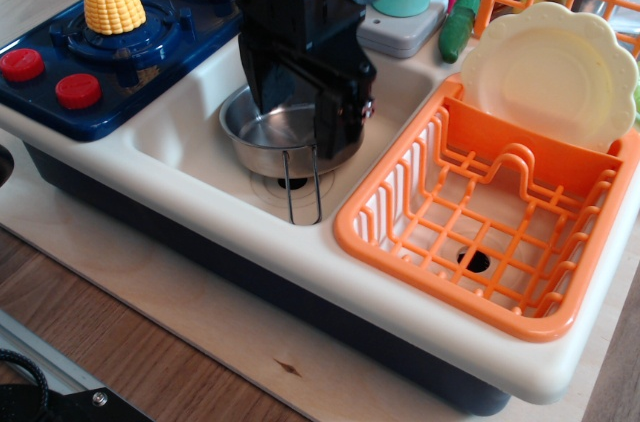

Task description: Put pan from sink into drying rack

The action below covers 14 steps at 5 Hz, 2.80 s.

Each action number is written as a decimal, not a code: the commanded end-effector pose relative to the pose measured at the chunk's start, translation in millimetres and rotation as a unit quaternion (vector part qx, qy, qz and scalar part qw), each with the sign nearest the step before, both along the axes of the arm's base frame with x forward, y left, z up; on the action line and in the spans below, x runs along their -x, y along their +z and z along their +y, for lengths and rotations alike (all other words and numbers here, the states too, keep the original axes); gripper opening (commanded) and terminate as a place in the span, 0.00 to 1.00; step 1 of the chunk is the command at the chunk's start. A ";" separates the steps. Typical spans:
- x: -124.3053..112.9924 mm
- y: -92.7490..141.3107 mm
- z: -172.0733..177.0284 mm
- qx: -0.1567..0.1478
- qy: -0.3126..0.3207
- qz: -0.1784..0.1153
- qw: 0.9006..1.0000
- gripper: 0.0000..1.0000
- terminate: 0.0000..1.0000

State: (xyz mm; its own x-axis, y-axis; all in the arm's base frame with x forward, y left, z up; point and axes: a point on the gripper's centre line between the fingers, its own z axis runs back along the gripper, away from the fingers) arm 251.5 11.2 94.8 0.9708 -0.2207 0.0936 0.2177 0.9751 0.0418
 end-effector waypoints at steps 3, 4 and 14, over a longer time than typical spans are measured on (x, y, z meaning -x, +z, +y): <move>-9.6 -20.8 7.6 0.021 -0.050 -0.069 0.996 0.00 0.00; -10.9 -18.7 6.5 0.010 -0.055 -0.070 0.996 0.00 0.00; -1.7 70.4 -137.5 -0.102 0.052 -0.025 0.993 0.00 0.00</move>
